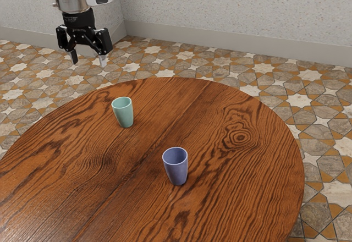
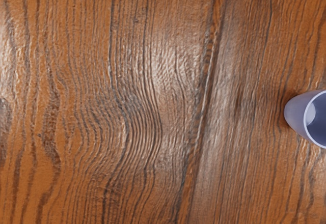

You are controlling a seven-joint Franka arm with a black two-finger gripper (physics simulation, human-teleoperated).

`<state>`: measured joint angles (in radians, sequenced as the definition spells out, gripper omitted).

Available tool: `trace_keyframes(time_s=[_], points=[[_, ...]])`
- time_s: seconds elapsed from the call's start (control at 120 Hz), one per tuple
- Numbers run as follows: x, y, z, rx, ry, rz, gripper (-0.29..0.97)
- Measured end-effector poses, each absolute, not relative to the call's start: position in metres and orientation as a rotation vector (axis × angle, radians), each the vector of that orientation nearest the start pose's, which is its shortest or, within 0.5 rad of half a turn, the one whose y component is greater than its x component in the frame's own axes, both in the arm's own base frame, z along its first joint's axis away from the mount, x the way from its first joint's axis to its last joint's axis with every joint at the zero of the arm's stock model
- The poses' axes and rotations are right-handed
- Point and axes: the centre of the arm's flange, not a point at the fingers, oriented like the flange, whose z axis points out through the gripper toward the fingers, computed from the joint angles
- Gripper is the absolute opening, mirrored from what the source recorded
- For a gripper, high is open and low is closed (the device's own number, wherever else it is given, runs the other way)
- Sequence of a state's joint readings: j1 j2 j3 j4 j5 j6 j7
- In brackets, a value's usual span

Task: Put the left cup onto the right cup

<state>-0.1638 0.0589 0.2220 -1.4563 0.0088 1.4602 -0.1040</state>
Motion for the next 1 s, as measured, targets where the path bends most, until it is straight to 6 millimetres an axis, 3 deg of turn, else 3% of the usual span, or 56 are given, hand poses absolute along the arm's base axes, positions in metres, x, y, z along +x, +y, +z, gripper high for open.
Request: trace_keyframes(time_s=[0.167, 0.283, 0.442, 0.717, 0.9, 1.0], points=[[0.566, 0.03, 0.625, -3.113, -0.26, 0.115, 0.68], [0.593, 0.036, 0.579, -3.104, -0.297, 0.229, 0.68], [0.637, 0.038, 0.548, -3.081, -0.324, 0.246, 0.68], [0.715, 0.009, 0.514, -3.052, -0.262, 0.119, 0.68], [0.739, -0.006, 0.495, -3.062, -0.224, 0.072, 0.68], [0.751, -0.013, 0.47, -3.063, -0.209, 0.077, 0.68]])
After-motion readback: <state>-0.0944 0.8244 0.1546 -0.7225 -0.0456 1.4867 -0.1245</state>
